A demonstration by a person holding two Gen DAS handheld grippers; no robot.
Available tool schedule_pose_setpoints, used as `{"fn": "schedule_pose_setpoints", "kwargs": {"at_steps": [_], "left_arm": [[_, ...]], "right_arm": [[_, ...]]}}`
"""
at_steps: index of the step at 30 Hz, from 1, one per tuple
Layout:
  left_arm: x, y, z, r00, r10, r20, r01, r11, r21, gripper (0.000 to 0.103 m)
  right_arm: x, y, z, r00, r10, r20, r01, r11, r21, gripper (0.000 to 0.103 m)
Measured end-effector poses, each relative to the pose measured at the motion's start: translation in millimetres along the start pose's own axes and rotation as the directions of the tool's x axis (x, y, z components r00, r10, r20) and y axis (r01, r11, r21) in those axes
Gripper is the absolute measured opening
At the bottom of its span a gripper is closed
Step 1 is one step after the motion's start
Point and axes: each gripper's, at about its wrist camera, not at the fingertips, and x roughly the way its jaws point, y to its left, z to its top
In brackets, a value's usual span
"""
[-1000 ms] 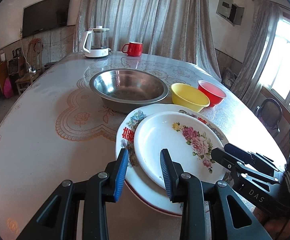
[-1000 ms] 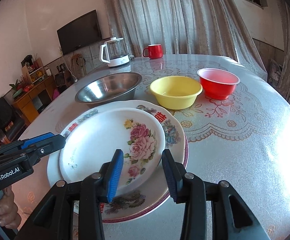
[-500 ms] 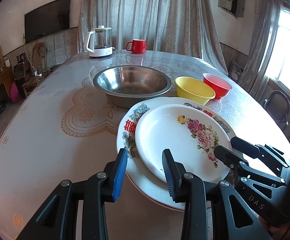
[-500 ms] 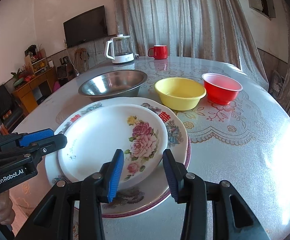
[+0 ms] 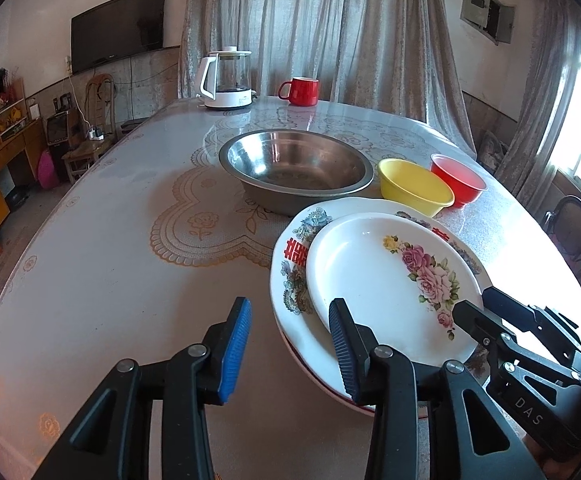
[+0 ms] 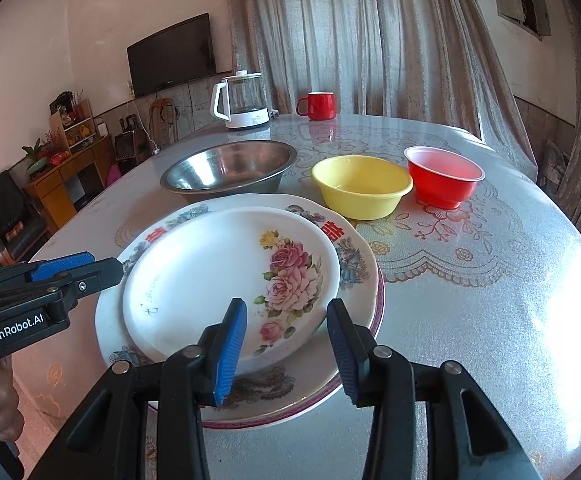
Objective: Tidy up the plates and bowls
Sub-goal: 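Open the left gripper and release the pink-rose plate on the stack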
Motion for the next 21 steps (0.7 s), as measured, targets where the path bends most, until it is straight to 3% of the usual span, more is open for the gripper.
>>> {"fn": "schedule_pose_setpoints", "kwargs": {"at_steps": [21], "left_arm": [[6,-2,5,1.000,0.015,-0.003,-0.015,0.999,0.029,0.041]], "right_arm": [[-2,1,6,0.999,0.034,0.027,-0.034,0.999,0.004,0.043]]}}
